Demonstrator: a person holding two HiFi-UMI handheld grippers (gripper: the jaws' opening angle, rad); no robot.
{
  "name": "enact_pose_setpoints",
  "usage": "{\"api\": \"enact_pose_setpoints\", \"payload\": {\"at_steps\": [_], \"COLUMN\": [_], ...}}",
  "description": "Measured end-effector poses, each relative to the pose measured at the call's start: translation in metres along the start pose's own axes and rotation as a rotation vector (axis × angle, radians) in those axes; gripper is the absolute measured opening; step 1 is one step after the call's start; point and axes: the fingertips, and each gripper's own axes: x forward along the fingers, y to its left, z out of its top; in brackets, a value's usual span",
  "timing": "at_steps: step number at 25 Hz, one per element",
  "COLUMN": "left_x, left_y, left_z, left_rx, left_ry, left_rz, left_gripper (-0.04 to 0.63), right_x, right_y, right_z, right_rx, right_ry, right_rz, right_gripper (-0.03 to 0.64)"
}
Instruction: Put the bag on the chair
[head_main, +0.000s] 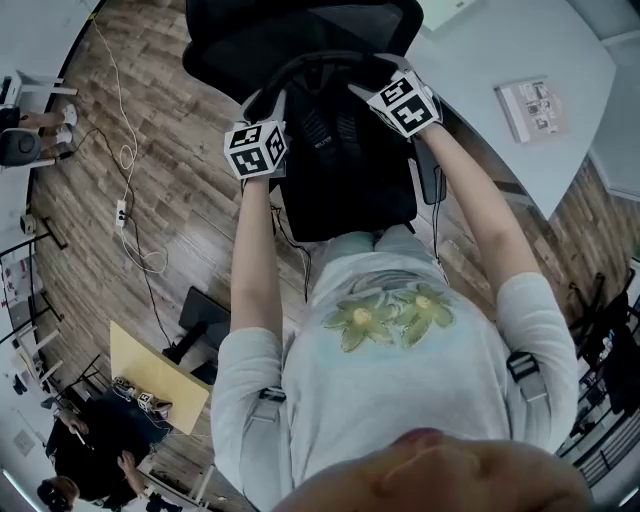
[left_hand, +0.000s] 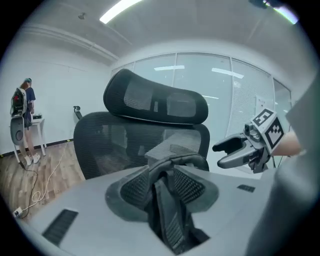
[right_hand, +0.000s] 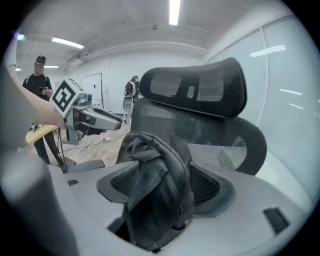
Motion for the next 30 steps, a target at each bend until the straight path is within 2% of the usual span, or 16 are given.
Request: {"api": "enact_pose_setpoints", "payload": {"at_steps": [4,8,11,15,20,23,25,27,30], "left_x": [-0.033,-0.065,-0.087,-0.107,-0.129,-0.139,-0.145,-0.148,-0.150], "left_y": [-0.021,-0.039,-0.058,-0.090,-0.140,-0.173,-0.196,-0.218,-0.239], "left_z": [0.016,0.023,0.025,0.025,0.018,0.014,0.012,0.012,0.013], "left_rx": [-0.015,-0.036,-0.029,0.014,0.061,0.091,0.088,0.082,0.104], "left_ry": [-0.088,-0.134,-0.149,-0.155,-0.141,-0.135,-0.137,-0.144,-0.141], "left_rz": [0.032,0.098,0.122,0.118,0.079,0.050,-0.008,-0.071,-0.099], "left_gripper": [0.109,0.068,0.042,0.025,0.015,0.015,0.015,0.014,0.014], "right_x": [-0.025,-0.048,-0.070,-0.105,-0.152,-0.176,-0.189,-0.200,-0.212], "right_y": [0.017,0.039,0.052,0.061,0.075,0.088,0.097,0.104,0.110], "right_z": [0.011,0.013,0.014,0.014,0.008,0.001,-0.002,-0.006,-0.008], "right_rx": [0.034,0.111,0.157,0.233,0.274,0.285,0.279,0.255,0.215], "right_ry": [-0.066,-0.126,-0.170,-0.249,-0.328,-0.348,-0.355,-0.356,-0.354], "right_rz": [0.008,0.046,0.059,0.052,0.042,0.079,0.115,0.140,0.154], "right_gripper": [0.305,0.299,0.246,0.151,0.009,0.009,0.009,0.008,0.008]}}
